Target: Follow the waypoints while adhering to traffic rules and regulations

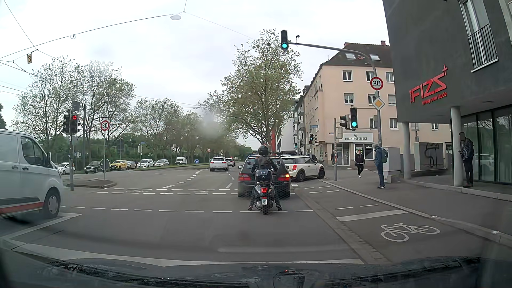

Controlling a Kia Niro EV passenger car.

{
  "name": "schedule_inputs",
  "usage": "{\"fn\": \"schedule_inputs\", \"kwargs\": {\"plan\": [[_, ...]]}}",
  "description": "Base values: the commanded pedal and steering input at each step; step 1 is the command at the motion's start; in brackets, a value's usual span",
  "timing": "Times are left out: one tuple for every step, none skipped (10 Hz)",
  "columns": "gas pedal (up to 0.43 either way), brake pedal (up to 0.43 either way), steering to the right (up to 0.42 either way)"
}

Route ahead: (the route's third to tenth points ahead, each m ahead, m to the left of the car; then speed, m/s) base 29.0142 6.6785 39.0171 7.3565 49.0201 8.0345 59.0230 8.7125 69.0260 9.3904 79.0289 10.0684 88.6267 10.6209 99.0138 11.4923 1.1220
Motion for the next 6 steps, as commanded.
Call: {"fn": "schedule_inputs", "kwargs": {"plan": [[0.0, 0.152, -0.003], [0.0, 0.134, -0.003], [0.0, 0.134, -0.003], [0.0, 0.146, -0.003], [0.0, 0.14, -0.003], [0.0, 0.14, -0.003]]}}
